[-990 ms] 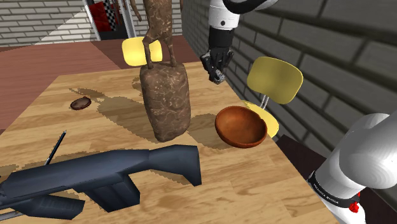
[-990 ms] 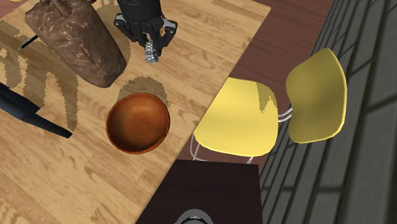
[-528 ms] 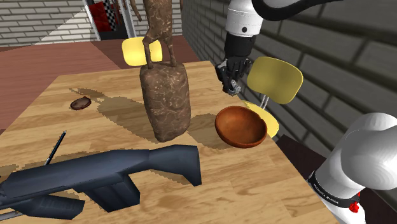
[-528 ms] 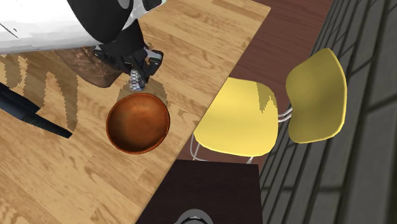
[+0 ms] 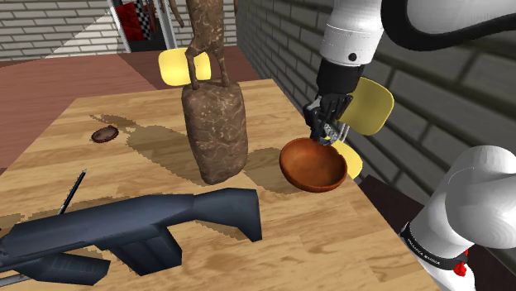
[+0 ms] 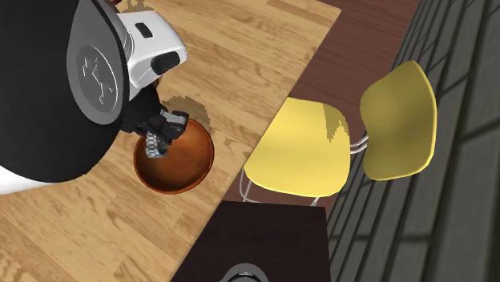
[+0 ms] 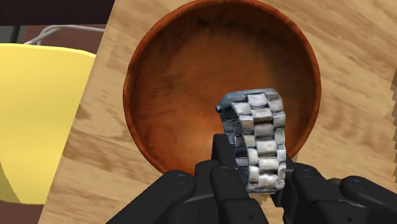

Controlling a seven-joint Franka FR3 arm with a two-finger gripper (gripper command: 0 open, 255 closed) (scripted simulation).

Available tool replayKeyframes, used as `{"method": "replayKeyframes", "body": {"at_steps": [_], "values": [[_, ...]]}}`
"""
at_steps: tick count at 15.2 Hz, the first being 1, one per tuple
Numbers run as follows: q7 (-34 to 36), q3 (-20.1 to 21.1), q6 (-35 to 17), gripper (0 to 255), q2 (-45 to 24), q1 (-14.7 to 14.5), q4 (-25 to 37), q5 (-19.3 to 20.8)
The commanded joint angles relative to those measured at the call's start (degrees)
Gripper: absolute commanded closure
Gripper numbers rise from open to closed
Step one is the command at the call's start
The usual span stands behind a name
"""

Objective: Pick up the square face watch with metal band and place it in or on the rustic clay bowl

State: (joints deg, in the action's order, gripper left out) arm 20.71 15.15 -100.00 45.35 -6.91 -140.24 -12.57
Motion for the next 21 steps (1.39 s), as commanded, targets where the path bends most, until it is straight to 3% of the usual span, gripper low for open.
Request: {"method": "replayKeyframes", "body": {"at_steps": [1, 10, 17, 18, 21], "values": [[0.01, 0.27, -1.27, 255, 0.61, -0.23, -1.88, -0.34], [-0.38, 1.43, -7.70, 255, 0.76, -0.76, -8.47, -1.52], [-0.38, 1.43, -7.69, 255, 0.76, -0.76, -8.46, -1.51], [-0.38, 1.43, -7.69, 0, 0.76, -0.76, -8.46, -1.51], [-0.38, 1.43, -7.69, 0, 0.76, -0.76, -8.46, -1.51]]}}
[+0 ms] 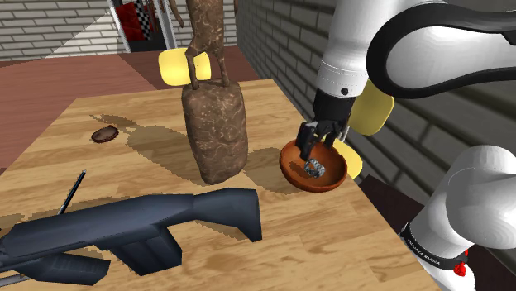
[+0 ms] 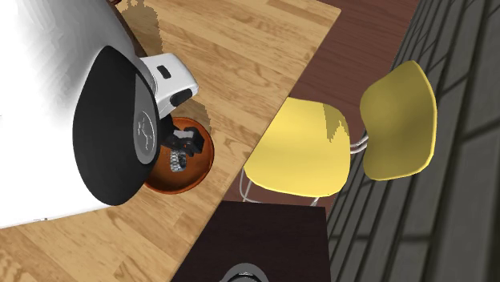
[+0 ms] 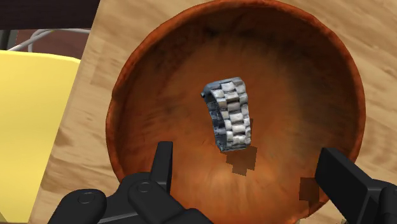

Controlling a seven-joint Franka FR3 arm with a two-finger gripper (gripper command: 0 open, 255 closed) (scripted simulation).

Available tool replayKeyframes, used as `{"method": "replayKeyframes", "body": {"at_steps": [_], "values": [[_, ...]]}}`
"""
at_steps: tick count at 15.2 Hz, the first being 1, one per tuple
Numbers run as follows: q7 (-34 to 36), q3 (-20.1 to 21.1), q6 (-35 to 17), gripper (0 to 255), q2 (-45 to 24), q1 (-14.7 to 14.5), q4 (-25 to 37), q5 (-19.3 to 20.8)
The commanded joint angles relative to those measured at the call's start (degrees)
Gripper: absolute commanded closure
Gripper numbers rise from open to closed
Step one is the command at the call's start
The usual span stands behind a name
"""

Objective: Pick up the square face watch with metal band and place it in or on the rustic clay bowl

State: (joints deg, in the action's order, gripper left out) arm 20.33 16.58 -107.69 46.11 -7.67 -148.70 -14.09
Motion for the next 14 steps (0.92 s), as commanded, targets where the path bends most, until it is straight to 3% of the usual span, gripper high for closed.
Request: {"method": "replayKeyframes", "body": {"at_steps": [1, 6, 14], "values": [[0.00, 0.00, 0.00, 0, 0.00, 0.00, 0.00, 0.00], [0.26, -1.52, 7.38, 0, 0.51, 0.50, 6.85, 1.32], [0.27, -1.52, 7.38, 0, 0.50, 0.50, 6.85, 1.33]]}}
